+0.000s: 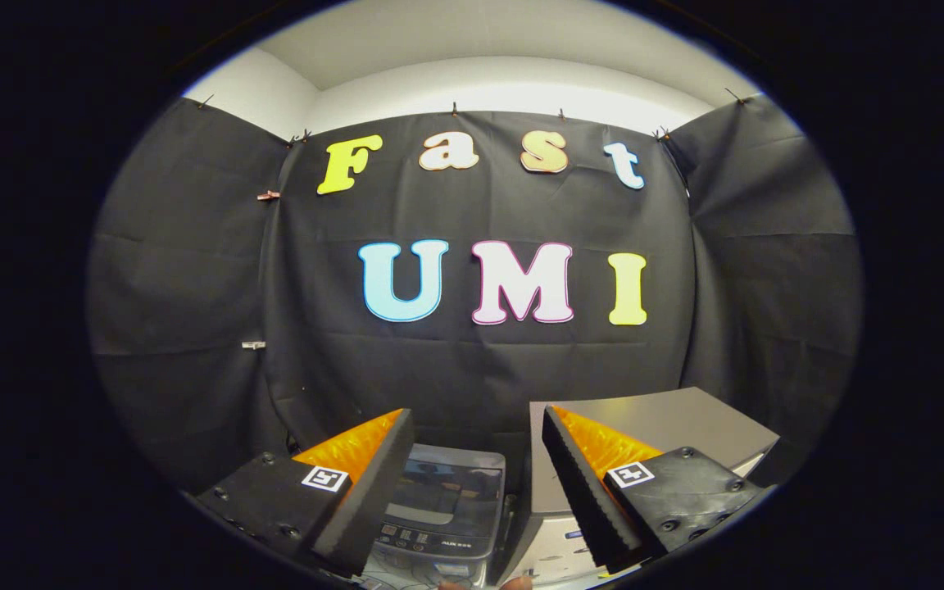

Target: Put the clothes into the washing machine and then close the washing machine lid.

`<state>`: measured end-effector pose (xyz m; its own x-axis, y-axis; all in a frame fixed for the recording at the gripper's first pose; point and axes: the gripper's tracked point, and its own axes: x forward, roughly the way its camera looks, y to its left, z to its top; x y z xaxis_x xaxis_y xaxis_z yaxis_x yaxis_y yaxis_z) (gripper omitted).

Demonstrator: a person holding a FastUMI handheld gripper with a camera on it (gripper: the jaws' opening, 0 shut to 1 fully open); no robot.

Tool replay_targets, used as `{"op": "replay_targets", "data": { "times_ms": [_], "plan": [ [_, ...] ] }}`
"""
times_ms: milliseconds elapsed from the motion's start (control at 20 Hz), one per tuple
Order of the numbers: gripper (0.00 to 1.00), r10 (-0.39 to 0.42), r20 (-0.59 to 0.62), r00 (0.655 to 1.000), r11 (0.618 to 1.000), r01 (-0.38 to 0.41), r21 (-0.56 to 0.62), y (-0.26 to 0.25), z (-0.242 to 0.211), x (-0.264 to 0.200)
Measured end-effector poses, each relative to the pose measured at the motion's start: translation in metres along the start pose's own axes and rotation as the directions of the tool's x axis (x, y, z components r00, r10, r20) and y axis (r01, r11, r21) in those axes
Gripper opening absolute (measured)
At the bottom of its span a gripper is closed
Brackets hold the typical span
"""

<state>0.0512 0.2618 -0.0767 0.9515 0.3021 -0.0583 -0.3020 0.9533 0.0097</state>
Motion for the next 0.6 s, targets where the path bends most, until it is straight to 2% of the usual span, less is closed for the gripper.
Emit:
{"op": "replay_targets", "data": {
  "times_ms": [400,600],
  "plan": [
    [0.99,-0.018,0.055,0.998,1.0,0.02,-0.022,-0.006,0.013,-0.07],
    [0.99,-0.039,0.043,0.998,0.999,0.039,-0.008,-0.018,0.005,-0.102]
  ]
}}
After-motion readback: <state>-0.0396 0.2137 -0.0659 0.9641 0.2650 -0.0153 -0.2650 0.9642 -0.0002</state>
